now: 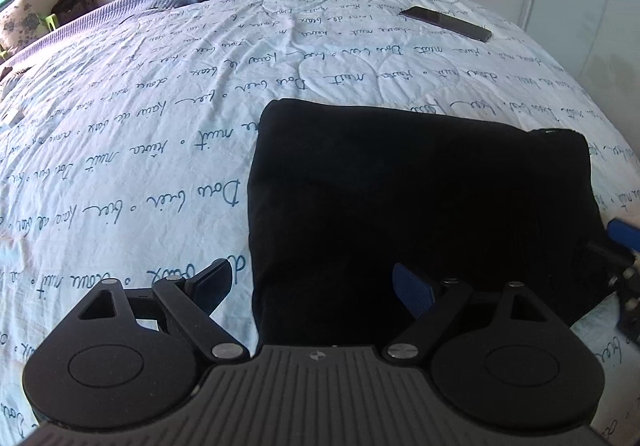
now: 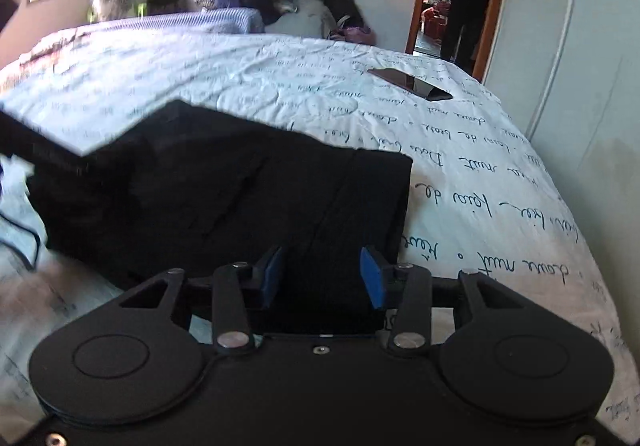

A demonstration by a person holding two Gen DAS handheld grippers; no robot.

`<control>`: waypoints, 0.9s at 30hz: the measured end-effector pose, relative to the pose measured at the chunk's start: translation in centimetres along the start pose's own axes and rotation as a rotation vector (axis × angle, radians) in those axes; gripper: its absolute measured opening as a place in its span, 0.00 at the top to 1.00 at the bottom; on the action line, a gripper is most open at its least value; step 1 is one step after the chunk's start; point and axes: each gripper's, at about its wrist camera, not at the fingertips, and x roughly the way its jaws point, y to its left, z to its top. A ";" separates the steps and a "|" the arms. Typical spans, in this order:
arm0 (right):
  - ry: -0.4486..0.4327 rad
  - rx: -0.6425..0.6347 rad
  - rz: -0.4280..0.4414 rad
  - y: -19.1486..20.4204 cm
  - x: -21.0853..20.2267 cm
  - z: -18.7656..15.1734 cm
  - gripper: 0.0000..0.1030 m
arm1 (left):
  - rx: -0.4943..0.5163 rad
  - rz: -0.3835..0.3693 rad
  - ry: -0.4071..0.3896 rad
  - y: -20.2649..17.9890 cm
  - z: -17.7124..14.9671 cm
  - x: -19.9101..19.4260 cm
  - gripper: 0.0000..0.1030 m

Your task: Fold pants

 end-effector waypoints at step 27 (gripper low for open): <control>0.028 -0.068 -0.082 2.6 0.4 -1.2 0.60 | -0.002 0.064 -0.019 -0.9 -1.1 -2.2 0.13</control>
